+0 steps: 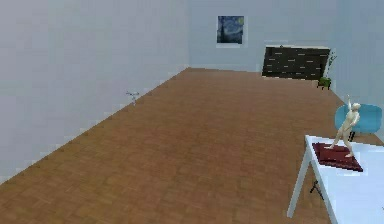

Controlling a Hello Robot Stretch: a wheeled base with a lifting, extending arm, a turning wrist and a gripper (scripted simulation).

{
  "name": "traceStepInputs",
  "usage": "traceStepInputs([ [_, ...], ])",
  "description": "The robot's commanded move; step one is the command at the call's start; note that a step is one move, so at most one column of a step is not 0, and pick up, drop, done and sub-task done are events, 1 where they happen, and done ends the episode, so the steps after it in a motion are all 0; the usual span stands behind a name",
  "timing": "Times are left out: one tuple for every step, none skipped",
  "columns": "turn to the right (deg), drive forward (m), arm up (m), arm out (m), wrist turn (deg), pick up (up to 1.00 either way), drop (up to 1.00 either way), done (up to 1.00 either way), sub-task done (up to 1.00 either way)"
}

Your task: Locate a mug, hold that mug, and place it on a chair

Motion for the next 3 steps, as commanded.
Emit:
traceStepInputs([
  [0.0,0.0,0.0,0.0,45.0,0.0,0.0,0.0,0.0],
  [0.0,0.0,0.0,0.0,45.0,0.0,0.0,0.0,0.0],
  [0.0,0.0,0.0,0.0,30.0,0.0,0.0,0.0,0.0],
])
